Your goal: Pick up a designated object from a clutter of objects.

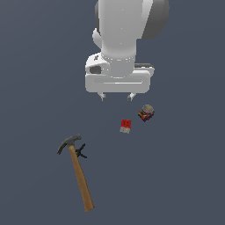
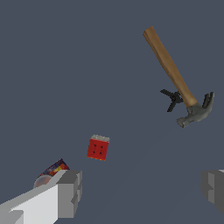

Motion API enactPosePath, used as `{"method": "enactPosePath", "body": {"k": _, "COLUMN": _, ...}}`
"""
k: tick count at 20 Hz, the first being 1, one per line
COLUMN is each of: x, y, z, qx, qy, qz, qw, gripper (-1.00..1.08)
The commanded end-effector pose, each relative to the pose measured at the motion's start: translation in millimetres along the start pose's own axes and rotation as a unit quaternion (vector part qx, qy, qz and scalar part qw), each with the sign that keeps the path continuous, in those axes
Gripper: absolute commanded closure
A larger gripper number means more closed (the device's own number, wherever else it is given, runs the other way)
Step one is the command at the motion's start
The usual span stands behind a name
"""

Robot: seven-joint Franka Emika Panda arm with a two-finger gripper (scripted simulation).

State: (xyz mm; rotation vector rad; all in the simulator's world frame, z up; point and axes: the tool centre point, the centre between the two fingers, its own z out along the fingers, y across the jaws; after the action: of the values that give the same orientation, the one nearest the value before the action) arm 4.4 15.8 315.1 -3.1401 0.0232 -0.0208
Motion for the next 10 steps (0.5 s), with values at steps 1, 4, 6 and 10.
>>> {"method": "enactPosePath", "body": {"k": 1, "x": 0.0, "y": 0.0, "z": 0.0, "qx": 0.000, "qy": 0.000, "qz": 0.000, "qw": 1.0000, "gripper": -0.92}}
{"method": "enactPosePath", "body": {"k": 4, "x": 1.1, "y": -6.0, "z": -2.5, "qx": 0.000, "qy": 0.003, "qz": -0.003, "qw": 1.0000, "gripper": -0.92}}
{"method": "enactPosePath", "body": {"k": 6, "x": 2.9, "y": -16.4, "z": -6.8, "qx": 0.001, "qy": 0.009, "qz": -0.009, "qw": 0.9999, "gripper": -0.92}}
{"method": "enactPosePath", "body": {"k": 10, "x": 4.8, "y": -32.8, "z": -13.7, "qx": 0.001, "qy": 0.017, "qz": -0.018, "qw": 0.9997, "gripper": -0.92}}
